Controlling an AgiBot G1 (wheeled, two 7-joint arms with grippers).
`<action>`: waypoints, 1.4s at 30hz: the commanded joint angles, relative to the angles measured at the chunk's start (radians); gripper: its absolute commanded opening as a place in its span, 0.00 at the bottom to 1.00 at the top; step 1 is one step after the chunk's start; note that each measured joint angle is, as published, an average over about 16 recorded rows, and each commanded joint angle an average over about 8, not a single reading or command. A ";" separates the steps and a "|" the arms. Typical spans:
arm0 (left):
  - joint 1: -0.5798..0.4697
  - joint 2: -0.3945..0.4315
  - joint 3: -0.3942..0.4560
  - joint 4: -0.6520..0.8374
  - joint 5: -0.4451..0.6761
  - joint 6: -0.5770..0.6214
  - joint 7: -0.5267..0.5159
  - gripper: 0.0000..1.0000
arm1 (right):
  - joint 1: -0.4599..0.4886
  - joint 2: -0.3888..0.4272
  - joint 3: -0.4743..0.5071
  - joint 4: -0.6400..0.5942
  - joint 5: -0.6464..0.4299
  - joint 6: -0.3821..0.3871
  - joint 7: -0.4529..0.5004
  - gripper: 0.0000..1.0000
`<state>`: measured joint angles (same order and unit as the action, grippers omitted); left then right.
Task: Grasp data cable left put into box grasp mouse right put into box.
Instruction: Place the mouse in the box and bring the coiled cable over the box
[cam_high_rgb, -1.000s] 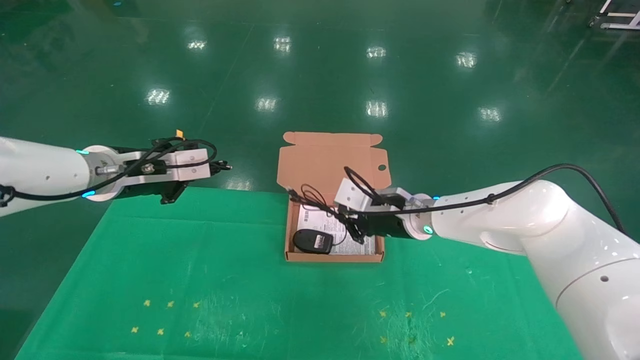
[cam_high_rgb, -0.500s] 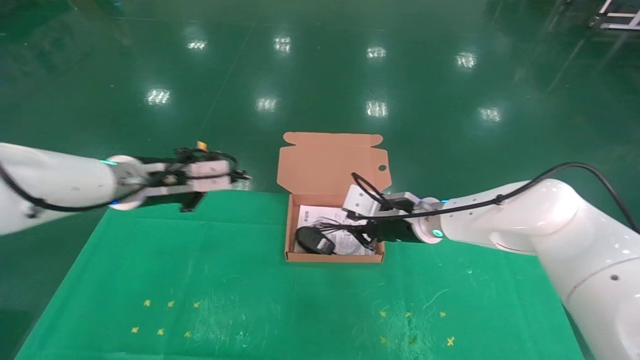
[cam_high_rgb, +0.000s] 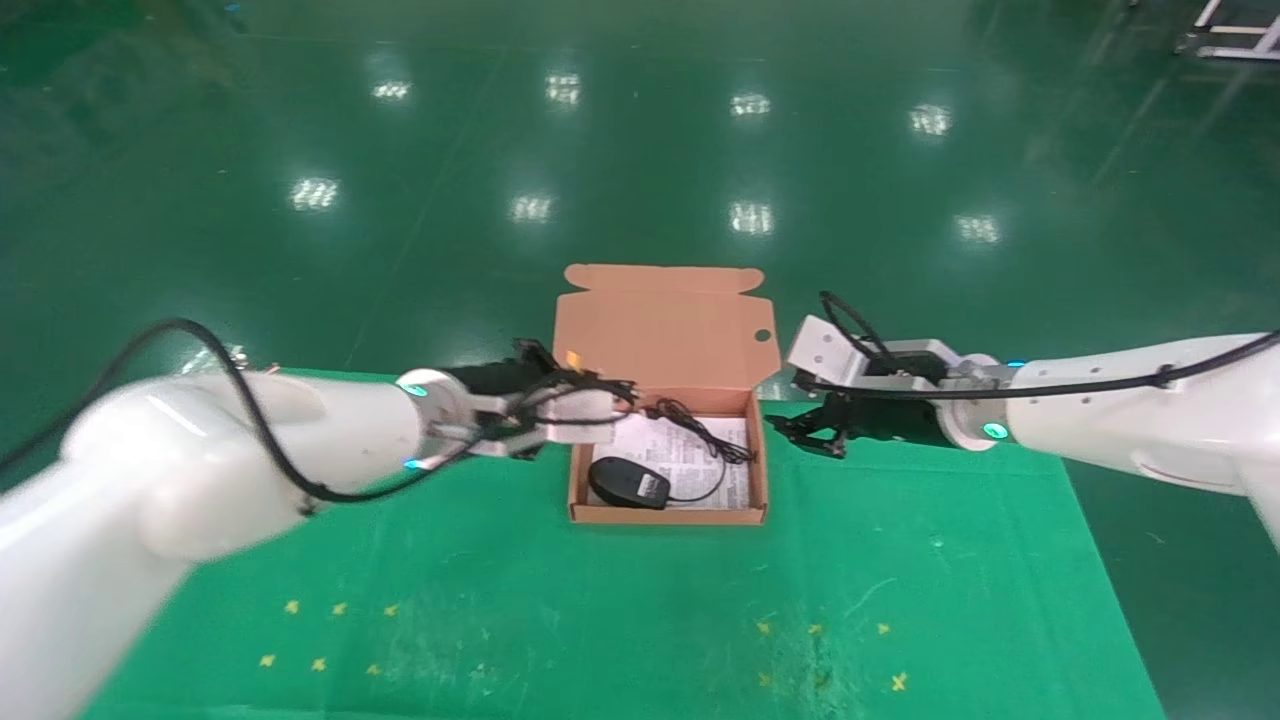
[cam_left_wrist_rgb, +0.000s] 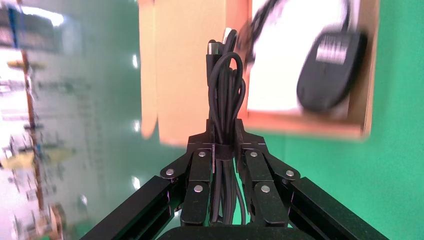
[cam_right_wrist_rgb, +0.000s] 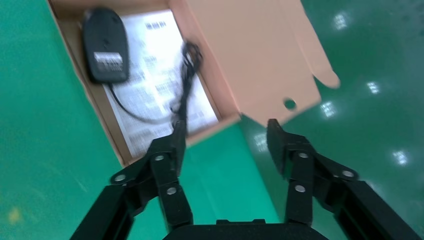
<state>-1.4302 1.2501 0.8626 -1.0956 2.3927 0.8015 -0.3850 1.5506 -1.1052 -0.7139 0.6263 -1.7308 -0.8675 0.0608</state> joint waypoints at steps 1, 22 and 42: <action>0.011 0.042 0.009 0.035 0.011 -0.038 0.016 0.00 | -0.005 0.037 0.000 0.043 -0.007 -0.007 0.023 1.00; -0.045 0.125 0.345 0.204 -0.163 -0.299 0.001 0.44 | -0.117 0.257 -0.013 0.457 -0.129 -0.025 0.334 1.00; -0.052 0.090 0.369 0.173 -0.186 -0.308 -0.017 1.00 | -0.121 0.261 -0.016 0.468 -0.138 -0.030 0.342 1.00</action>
<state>-1.4899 1.3368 1.2263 -0.9223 2.2034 0.5003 -0.4104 1.4315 -0.8436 -0.7293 1.0954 -1.8697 -0.8966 0.4031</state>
